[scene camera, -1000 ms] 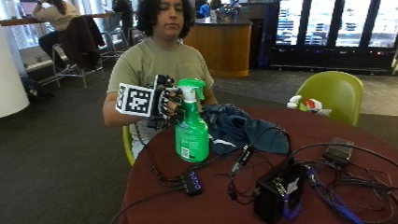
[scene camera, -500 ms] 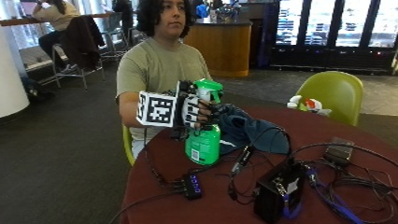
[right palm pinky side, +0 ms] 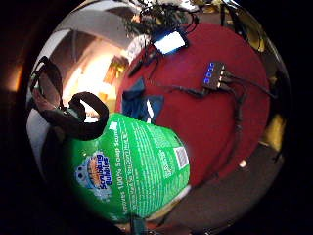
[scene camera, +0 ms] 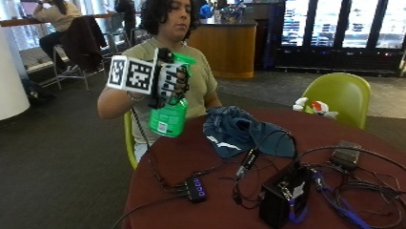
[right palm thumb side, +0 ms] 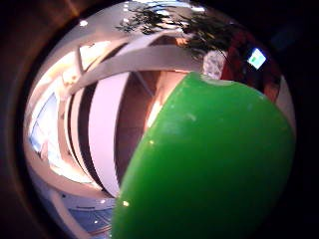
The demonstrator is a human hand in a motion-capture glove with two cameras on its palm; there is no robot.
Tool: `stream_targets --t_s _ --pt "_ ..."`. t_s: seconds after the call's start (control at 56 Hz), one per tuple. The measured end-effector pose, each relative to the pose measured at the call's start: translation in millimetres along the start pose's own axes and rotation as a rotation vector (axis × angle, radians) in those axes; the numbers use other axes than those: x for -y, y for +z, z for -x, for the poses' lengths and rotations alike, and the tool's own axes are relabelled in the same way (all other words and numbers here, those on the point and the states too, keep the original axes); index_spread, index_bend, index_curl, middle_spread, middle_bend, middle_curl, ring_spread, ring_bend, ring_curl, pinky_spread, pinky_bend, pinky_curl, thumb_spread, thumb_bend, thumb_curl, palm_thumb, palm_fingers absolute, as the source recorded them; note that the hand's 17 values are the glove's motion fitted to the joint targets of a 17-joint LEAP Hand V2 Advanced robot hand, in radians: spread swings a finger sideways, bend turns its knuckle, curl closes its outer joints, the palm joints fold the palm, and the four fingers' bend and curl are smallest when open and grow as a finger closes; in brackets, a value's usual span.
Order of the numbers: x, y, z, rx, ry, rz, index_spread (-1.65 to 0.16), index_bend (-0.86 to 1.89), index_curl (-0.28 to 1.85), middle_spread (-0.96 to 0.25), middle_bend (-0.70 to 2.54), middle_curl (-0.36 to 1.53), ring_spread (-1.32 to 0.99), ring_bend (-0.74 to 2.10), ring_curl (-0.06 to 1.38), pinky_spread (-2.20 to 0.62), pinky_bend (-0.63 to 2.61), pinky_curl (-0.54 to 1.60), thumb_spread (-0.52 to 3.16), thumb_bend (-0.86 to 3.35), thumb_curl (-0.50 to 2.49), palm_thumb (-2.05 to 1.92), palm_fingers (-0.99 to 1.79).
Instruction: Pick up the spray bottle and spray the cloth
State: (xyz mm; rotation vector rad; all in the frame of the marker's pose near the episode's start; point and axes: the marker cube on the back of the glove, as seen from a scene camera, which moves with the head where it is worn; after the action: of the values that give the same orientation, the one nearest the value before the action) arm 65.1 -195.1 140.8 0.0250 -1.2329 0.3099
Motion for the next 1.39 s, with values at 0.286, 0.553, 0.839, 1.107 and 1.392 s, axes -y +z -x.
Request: stream_targets --t_s 0.286,0.553,0.839,1.107,1.392 --pt "-0.9 12.8 71.3 -0.397 0.168 0.401 -0.17 0.29 0.51 -0.1 0.61 0.52 -0.14 0.53 0.46 -0.2 0.37 0.4 0.46 -0.03 0.68 1.07 1.31" --pt "22.2 98.4 65.5 -0.79 0.414 0.744 -0.18 0.26 0.54 -0.1 0.6 0.52 -0.14 0.55 0.47 -0.18 0.37 0.4 0.45 -0.03 0.71 1.06 1.31" --pt "31.4 179.3 8.0 -1.112 0.573 0.954 -0.18 0.25 0.57 -0.11 0.59 0.52 -0.13 0.55 0.47 -0.17 0.35 0.4 0.45 -0.03 0.74 1.05 1.3" --pt "25.5 211.0 -29.1 -1.151 0.636 1.042 -0.19 0.23 0.58 -0.11 0.59 0.52 -0.13 0.54 0.47 -0.16 0.35 0.39 0.45 -0.03 0.75 1.05 1.3" --pt "46.5 192.1 44.5 -0.975 0.435 0.823 -0.19 0.22 0.6 -0.11 0.59 0.52 -0.13 0.52 0.46 -0.16 0.34 0.4 0.46 -0.03 0.76 1.05 1.3"
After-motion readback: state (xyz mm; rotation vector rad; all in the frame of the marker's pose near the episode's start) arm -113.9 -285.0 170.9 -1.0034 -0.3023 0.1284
